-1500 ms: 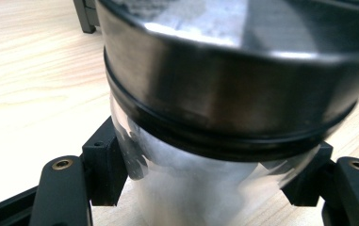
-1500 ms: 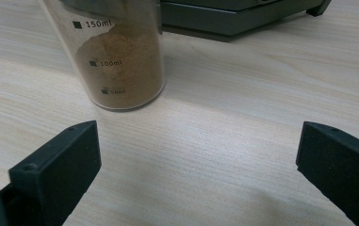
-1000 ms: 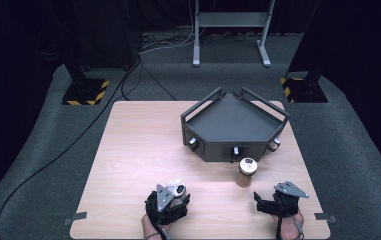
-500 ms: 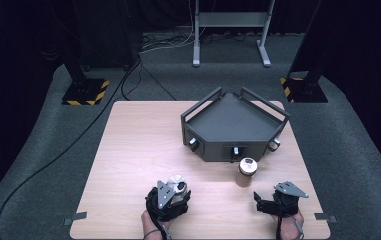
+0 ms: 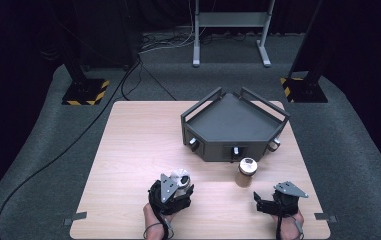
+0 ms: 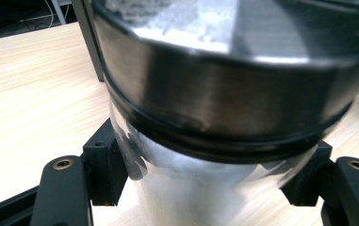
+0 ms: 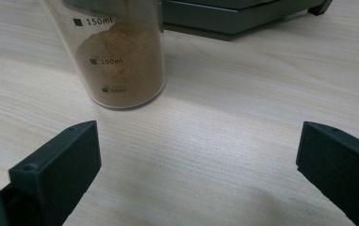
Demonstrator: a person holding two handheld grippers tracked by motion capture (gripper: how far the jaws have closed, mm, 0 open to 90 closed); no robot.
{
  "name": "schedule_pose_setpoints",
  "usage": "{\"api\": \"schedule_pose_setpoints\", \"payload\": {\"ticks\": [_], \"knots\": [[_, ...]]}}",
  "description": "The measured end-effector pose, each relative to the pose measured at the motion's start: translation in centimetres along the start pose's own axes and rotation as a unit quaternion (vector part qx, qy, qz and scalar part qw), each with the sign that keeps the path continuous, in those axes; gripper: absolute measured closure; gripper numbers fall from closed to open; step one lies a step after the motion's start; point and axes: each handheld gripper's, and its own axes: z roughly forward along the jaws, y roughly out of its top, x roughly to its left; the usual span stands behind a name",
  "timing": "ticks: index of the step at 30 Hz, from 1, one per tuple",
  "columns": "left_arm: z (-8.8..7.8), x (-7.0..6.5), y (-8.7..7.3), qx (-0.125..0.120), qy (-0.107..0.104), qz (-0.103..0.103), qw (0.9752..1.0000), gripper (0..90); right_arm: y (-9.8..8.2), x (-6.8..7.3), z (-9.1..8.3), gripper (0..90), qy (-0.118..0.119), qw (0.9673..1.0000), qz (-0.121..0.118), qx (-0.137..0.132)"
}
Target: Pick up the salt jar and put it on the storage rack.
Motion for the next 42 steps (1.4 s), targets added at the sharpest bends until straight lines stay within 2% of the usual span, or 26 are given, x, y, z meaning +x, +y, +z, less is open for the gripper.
{"api": "schedule_pose_setpoints", "payload": {"ticks": [15, 25, 33, 36, 42], "knots": [[1.0, 0.4, 1.6, -0.003, -0.015, 0.008, 0.9998, 30.8, 0.0, 0.0, 0.0, 0.0, 0.001, 1.0, -0.001, 0.001], [1.4, 0.7, 3.1, -0.009, -0.024, 0.022, 0.9994, 30.8, 0.0, 0.0, 0.0, 0.0, 0.002, 1.0, -0.001, 0.001], [1.6, 0.9, 4.0, -0.012, -0.024, 0.028, 0.9992, 30.8, 0.0, -0.1, 0.0, 0.0, 0.002, 1.0, 0.0, 0.001], [1.7, 1.3, 4.2, -0.016, -0.03, 0.021, 0.9992, 30.8, 0.0, -0.1, 0.0, 0.0, 0.002, 1.0, 0.0, 0.001], [2.1, 1.5, 5.0, -0.016, -0.032, 0.024, 0.9991, 30.9, 0.1, -0.1, 0.0, 0.0, 0.004, 1.0, 0.0, 0.002]]}}
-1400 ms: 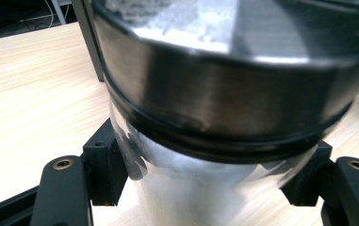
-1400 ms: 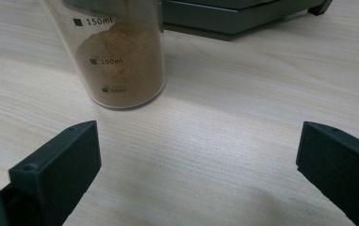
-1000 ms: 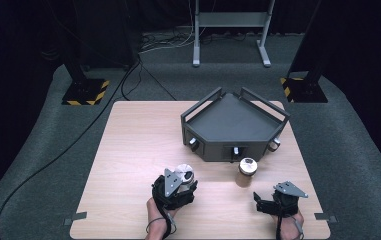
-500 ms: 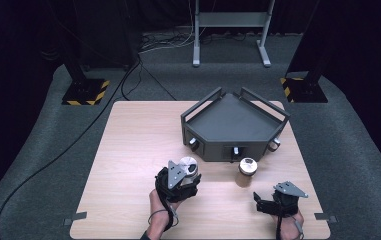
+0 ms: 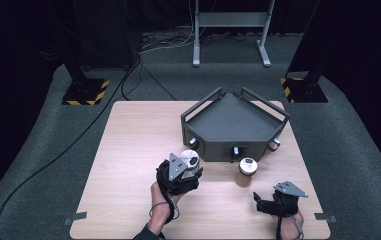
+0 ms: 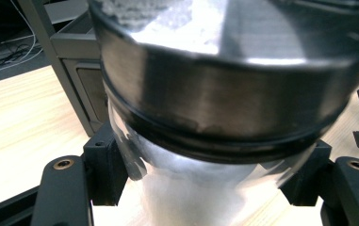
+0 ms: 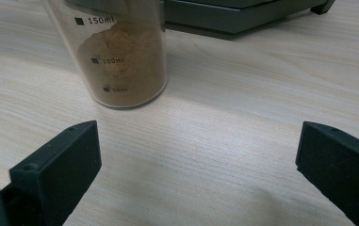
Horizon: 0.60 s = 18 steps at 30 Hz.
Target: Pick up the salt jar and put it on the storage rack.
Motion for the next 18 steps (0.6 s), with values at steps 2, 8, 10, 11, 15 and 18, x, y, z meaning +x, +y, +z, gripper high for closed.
{"api": "schedule_pose_setpoints", "payload": {"ticks": [2, 8, 10, 11, 15, 18], "knots": [[0.2, 0.1, 0.4, 0.0, -0.001, 0.002, 1.0, 30.9, 0.0, 0.0, 0.0, 0.0, 0.0, 1.0, 0.0, -0.001], [0.6, 0.4, 1.0, 0.0, -0.001, 0.006, 1.0, 30.9, 0.0, 0.0, 0.0, 0.0, 0.0, 1.0, 0.0, 0.0], [0.8, 0.5, 1.2, 0.001, -0.001, 0.006, 1.0, 30.9, 0.0, 0.0, 0.0, 0.0, 0.0, 1.0, 0.0, -0.001], [0.9, 0.5, 1.3, 0.001, -0.001, 0.006, 1.0, 30.9, 0.0, 0.0, 0.0, 0.0, 0.0, 1.0, 0.0, -0.001], [1.1, 0.8, 1.6, 0.002, 0.001, 0.006, 1.0, 30.9, 0.0, 0.0, 0.0, 0.0, 0.0, 1.0, 0.0, -0.001], [1.3, 0.9, 1.9, 0.003, 0.002, 0.008, 1.0, 31.0, 0.0, 0.0, 0.0, 0.0, 0.0, 1.0, 0.0, 0.0]]}}
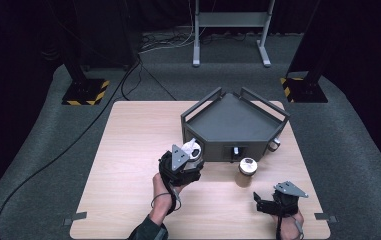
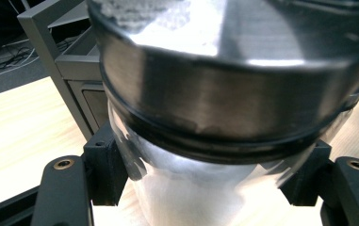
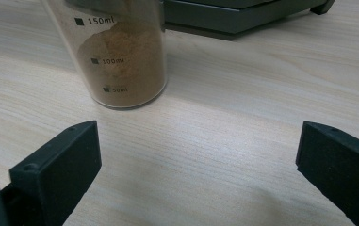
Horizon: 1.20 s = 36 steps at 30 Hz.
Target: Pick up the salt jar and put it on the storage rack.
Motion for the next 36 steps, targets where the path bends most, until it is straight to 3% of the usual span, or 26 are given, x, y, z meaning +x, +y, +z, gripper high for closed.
{"api": "schedule_pose_setpoints", "payload": {"ticks": [36], "knots": [[2.5, 1.4, 2.4, 0.013, 0.009, 0.001, 0.9999, 31.0, 0.1, -0.1, 0.0, 0.0, 0.002, 1.0, -0.001, 0.003]]}}
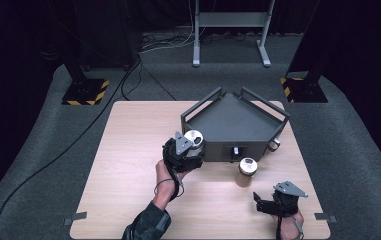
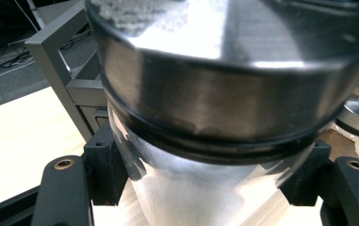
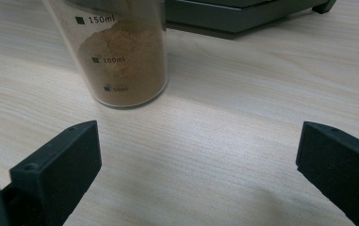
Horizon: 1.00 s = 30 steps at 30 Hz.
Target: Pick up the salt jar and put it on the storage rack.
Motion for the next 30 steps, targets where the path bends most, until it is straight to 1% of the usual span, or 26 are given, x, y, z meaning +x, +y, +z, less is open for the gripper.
{"api": "schedule_pose_setpoints", "payload": {"ticks": [7, 15, 19, 26, 30], "knots": [[0.2, 0.3, 0.5, 0.001, 0.0, 0.001, 1.0, 31.0, 0.0, 0.0, 0.0, 0.0, 0.0, 1.0, 0.0, 0.0], [0.5, 0.8, 0.9, 0.004, -0.005, -0.005, 1.0, 31.0, 0.0, 0.0, 0.0, 0.0, 0.0, 1.0, 0.0, 0.0], [0.5, 0.9, 1.0, 0.002, -0.007, -0.009, 0.9999, 31.1, 0.0, 0.0, 0.0, 0.0, 0.0, 1.0, 0.0, 0.0], [0.5, 1.1, 1.4, -0.001, -0.006, -0.008, 0.9999, 31.0, 0.0, 0.0, 0.0, 0.0, 0.0, 1.0, 0.0, 0.0], [0.5, 1.3, 1.6, -0.004, -0.006, -0.011, 0.9999, 31.1, 0.0, 0.0, 0.0, 0.0, 0.0, 1.0, 0.0, 0.0]]}}
